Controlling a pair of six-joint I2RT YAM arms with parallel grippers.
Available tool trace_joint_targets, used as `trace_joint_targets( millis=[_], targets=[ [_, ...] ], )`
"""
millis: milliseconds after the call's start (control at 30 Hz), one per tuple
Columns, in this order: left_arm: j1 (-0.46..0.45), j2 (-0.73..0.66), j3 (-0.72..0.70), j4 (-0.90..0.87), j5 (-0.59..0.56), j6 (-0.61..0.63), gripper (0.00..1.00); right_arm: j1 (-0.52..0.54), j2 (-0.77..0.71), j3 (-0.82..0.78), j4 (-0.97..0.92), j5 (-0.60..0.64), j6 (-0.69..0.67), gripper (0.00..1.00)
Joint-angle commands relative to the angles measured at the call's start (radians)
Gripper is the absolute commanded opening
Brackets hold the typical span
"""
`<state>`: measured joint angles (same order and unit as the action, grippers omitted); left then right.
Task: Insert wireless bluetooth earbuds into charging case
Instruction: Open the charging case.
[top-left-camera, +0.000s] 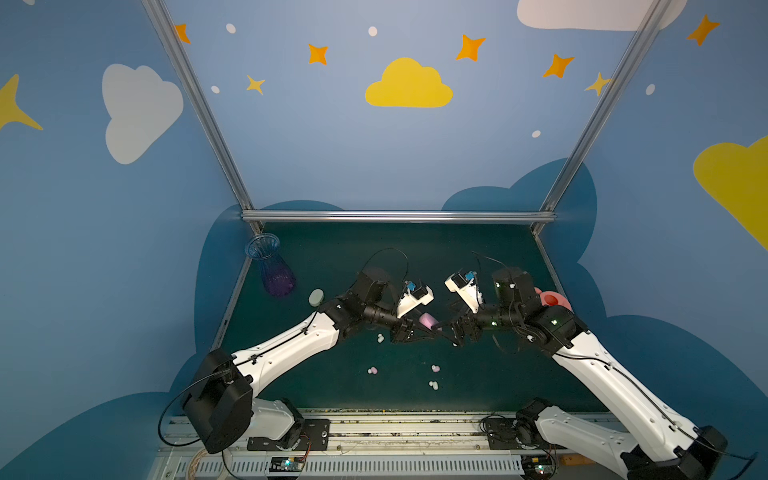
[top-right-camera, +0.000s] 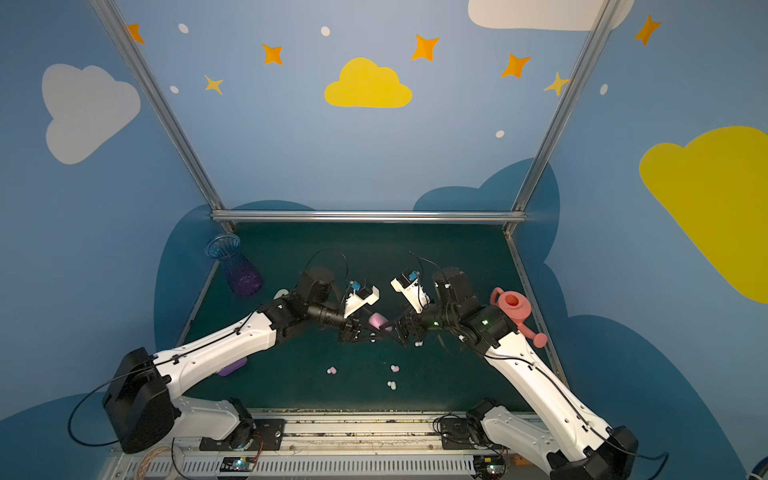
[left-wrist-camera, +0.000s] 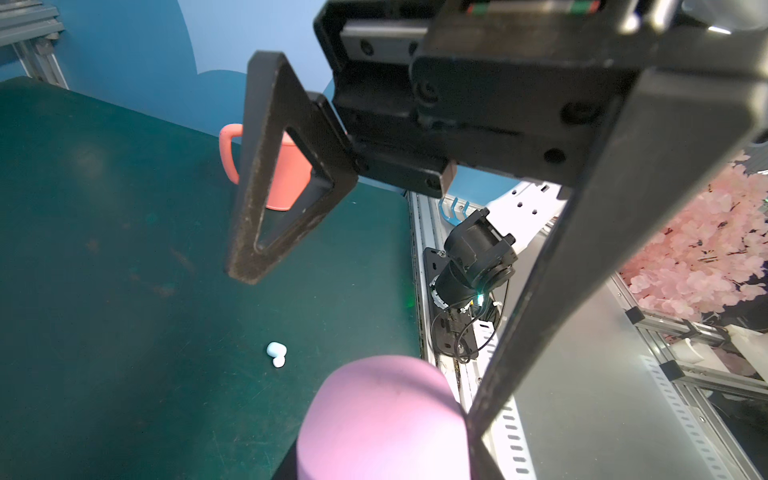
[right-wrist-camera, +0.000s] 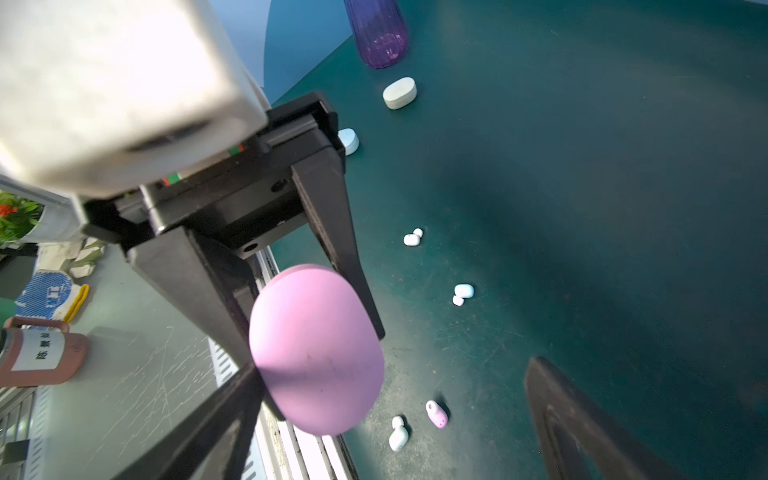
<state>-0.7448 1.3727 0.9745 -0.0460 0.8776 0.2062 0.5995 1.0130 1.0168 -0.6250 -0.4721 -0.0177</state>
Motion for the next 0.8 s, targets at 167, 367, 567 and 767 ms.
trace_joint_targets(
  millis=[167,367,567,767],
  targets=[
    [-0.017,-0.036,0.018,0.004,0.049,0.025,0.04,-0.041,0.022,0.054,-0.020,0.151,0.065,0.95],
    [-0.019,-0.051,0.007,0.019,0.037,0.018,0.04,-0.068,0.036,0.084,-0.044,0.130,0.094,0.95],
    [-0.019,-0.064,-0.008,0.039,0.020,0.012,0.04,-0.088,0.027,0.101,-0.061,0.107,0.112,0.95],
    [-0.016,-0.071,-0.035,0.082,-0.017,-0.013,0.04,-0.123,0.017,0.137,-0.096,0.027,0.173,0.95]
  ],
)
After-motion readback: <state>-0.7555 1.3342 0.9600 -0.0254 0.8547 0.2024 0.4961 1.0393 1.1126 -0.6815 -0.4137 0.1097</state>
